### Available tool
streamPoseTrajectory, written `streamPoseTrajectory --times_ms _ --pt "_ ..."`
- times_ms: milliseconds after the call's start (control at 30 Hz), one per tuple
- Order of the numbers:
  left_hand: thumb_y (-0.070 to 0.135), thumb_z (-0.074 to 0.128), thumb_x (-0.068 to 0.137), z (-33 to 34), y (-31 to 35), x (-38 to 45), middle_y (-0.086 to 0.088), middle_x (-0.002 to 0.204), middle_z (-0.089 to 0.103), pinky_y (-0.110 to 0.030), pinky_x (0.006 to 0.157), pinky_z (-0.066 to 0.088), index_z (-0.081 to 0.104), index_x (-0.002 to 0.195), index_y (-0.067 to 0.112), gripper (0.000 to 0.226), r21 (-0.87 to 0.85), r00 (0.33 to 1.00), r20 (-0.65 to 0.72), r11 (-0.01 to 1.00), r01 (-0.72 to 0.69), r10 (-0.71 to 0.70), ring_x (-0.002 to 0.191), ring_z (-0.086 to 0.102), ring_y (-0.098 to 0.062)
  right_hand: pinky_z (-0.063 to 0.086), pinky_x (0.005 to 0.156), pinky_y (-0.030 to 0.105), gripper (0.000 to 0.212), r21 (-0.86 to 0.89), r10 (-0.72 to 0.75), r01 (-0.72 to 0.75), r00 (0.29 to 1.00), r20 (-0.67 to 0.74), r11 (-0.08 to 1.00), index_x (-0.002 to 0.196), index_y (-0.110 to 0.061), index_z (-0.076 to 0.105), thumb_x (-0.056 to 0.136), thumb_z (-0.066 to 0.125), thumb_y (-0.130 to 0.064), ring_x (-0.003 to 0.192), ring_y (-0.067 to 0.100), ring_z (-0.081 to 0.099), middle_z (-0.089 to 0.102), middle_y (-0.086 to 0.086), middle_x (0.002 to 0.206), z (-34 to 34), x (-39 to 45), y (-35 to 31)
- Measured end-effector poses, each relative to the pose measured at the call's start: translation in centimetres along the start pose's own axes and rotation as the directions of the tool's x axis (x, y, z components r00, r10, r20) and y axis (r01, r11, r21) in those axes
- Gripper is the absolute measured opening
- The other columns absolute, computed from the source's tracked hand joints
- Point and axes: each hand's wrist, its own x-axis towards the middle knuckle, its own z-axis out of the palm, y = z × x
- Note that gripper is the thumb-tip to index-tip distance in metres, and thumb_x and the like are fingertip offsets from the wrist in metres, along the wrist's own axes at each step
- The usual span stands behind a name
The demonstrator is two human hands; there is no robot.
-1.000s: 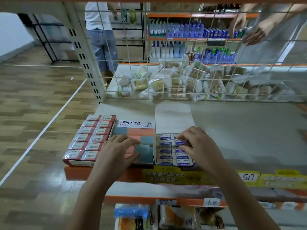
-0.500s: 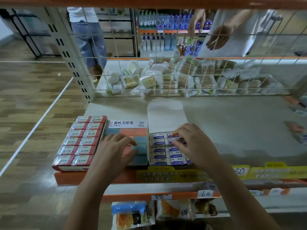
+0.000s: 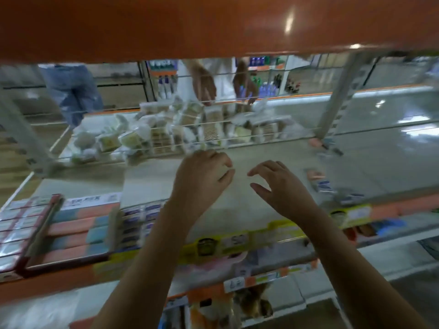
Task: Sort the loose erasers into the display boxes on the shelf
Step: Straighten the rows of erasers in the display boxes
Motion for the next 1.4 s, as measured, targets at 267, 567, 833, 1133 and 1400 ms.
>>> streamPoseTrajectory --times_ms 267,567,833,1133,1400 --pt "0.036 0.05 0.092 10.0 14.4 8.2 0.001 0.107 0.064 -0.031 0.084 0.039 0.063 0.107 0.022 0.024 -0.051 0.997 0.028 0.996 -0.069 0.07 0.104 0.055 -0.021 0.043 0.091 0.037 0.026 -0.11 0.163 -0.165 0.986 -0.033 0.98 0.111 -0.014 0.064 0.085 0.064 -0.02 0.109 0.028 0.054 0.061 0.008 0.112 -5.8 -4.7 15.3" --pt "0.031 0.049 0.091 18.1 16.6 16.7 -0.004 0.107 0.064 -0.034 0.082 0.046 0.059 0.115 0.021 0.028 0.032 0.976 0.2 0.995 -0.091 0.083 0.1 0.058 -0.025 0.043 0.093 0.036 0.03 -0.109 0.416 -0.409 0.907 0.062 0.906 0.119 -0.017 0.057 0.09 0.056 -0.025 0.112 0.023 0.05 0.058 0.006 0.117 -5.8 -3.5 25.8" --pt "0.023 0.054 0.088 23.0 12.9 24.1 -0.007 0.12 0.057 -0.039 0.091 0.046 0.055 0.122 0.019 0.034 0.073 0.951 0.306 0.994 -0.076 0.05 0.113 0.052 -0.026 0.043 0.091 0.036 0.035 -0.131 0.565 -0.556 0.824 0.039 0.821 0.123 -0.017 0.054 0.091 0.054 -0.031 0.109 0.026 0.054 0.059 0.007 0.119 -3.5 0.7 30.0" --pt "0.004 0.044 0.092 27.6 11.2 28.3 -0.009 0.127 0.053 -0.027 0.087 0.045 0.049 0.13 0.011 0.039 0.058 0.896 0.417 0.98 -0.191 0.15 0.11 0.054 -0.021 0.043 0.087 0.039 0.03 -0.097 0.609 -0.607 0.793 -0.013 0.788 0.117 -0.011 0.057 0.091 0.048 -0.024 0.108 0.029 0.051 0.057 0.012 0.114 -1.1 4.1 32.5" --pt "0.026 0.044 0.095 28.9 10.7 29.1 -0.003 0.112 0.055 -0.029 0.086 0.042 0.057 0.11 0.017 0.022 -0.014 0.896 0.425 0.991 -0.136 0.129 0.097 0.049 -0.018 0.042 0.091 0.036 0.029 0.0 0.576 -0.577 0.817 0.031 0.817 0.112 -0.009 0.061 0.092 0.052 -0.029 0.109 0.027 0.049 0.057 0.012 0.11 -1.2 4.6 34.3"
